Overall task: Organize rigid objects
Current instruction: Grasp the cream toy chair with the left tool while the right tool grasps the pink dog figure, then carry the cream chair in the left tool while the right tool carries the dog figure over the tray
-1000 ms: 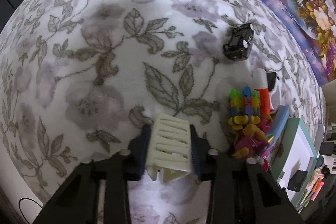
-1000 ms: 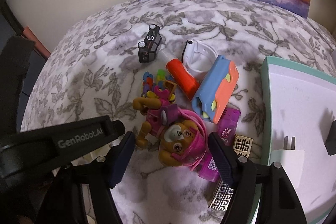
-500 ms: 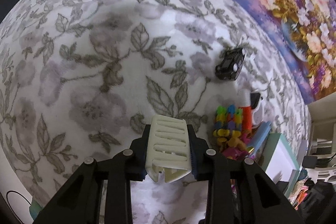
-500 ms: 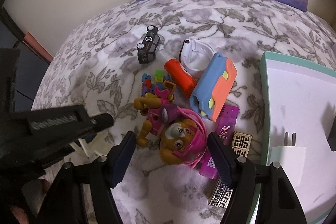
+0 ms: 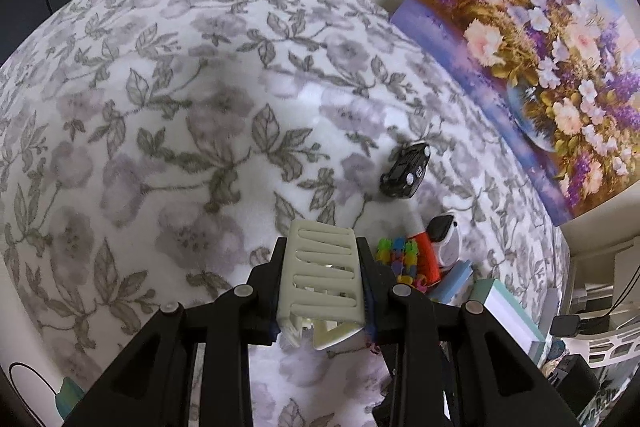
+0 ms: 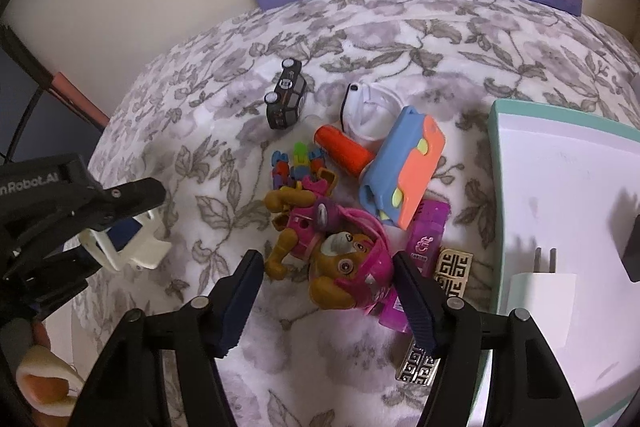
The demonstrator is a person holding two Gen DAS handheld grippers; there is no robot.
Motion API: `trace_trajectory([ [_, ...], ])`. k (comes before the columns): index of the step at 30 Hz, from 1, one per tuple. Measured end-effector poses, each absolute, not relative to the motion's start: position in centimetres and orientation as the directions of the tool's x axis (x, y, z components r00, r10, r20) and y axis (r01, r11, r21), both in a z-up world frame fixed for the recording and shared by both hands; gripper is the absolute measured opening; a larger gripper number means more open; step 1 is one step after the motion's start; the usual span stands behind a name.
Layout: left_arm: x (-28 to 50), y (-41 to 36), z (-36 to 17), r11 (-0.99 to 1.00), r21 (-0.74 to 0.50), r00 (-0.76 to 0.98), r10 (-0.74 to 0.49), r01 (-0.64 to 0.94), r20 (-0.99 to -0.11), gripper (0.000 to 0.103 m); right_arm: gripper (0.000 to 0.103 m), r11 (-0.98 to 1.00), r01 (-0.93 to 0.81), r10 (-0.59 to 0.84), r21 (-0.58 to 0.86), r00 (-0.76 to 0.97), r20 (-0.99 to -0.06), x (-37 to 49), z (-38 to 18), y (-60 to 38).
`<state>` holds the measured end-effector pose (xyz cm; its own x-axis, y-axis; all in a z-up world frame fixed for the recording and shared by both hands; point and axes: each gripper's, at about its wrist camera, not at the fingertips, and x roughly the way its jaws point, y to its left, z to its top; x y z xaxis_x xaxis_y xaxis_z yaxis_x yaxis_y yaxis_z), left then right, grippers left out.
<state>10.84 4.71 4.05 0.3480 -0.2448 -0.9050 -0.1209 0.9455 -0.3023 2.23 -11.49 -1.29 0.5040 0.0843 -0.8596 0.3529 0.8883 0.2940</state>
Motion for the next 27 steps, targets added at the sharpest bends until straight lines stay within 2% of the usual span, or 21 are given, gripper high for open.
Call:
trace_trajectory([
  [10,10.5,4.8,5.5,0.943,-0.313,0.384,-0.248,-0.114,-0.889,0.032,0.069,0.86,0.362,0.105,0.359,0.563,-0.82,1.2,0.9,-12.8],
  [27,9.0,1.2,7.0,0.948,-0.319,0.382,-0.288,-0.019,-0.878,0.032,0.069,0.803,0.471,0.003,0.365,0.609,-0.793,-1.7,3.6,-18.5],
])
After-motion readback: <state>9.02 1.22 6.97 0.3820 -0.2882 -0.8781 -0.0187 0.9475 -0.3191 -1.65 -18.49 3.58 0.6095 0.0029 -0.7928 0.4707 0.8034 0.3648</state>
